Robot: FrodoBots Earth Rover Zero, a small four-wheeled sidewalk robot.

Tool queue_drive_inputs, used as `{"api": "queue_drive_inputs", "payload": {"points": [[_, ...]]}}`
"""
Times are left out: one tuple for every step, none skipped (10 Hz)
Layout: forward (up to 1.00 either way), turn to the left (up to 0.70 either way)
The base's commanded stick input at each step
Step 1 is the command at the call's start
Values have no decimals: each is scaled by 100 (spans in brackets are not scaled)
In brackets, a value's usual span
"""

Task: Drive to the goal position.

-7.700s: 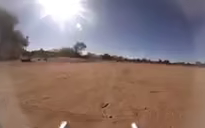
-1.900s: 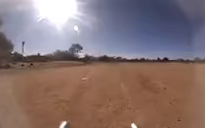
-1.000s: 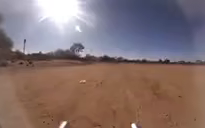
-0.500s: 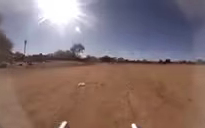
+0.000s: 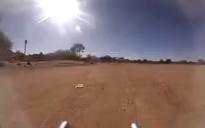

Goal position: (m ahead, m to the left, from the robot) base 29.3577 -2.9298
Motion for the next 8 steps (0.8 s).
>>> {"api": "queue_drive_inputs", "payload": {"points": [[50,-29],[50,0],[50,0],[50,0],[50,0],[50,0],[50,0],[50,0]]}}
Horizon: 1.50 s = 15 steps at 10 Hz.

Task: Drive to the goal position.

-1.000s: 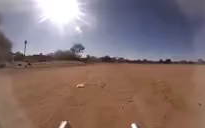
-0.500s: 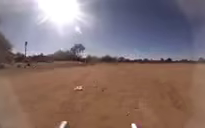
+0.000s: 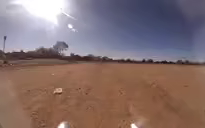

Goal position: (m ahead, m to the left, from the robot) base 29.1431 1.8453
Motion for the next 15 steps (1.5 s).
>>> {"api": "queue_drive_inputs", "payload": {"points": [[50,0],[50,0],[50,0],[50,0],[50,0],[50,0],[50,0],[50,0],[50,0],[50,0],[50,0],[50,0],[50,0],[50,0],[50,0]]}}
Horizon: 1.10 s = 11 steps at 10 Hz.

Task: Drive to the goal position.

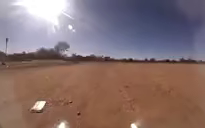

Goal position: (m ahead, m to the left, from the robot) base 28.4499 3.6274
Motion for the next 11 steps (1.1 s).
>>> {"api": "queue_drive_inputs", "payload": {"points": [[50,0],[50,0],[50,0],[50,0],[50,0],[50,0],[50,0],[50,0],[50,0],[50,0],[50,0]]}}
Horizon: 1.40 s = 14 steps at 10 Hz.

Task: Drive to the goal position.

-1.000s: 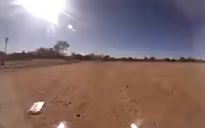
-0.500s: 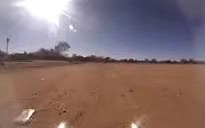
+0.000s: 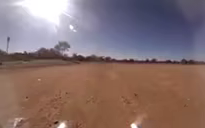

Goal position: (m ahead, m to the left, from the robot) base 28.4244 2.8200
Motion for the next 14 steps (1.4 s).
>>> {"api": "queue_drive_inputs", "payload": {"points": [[50,0],[50,0],[50,0],[50,0],[50,0],[50,0],[50,0],[50,0],[50,0],[50,0],[50,0],[50,0],[50,0],[50,0]]}}
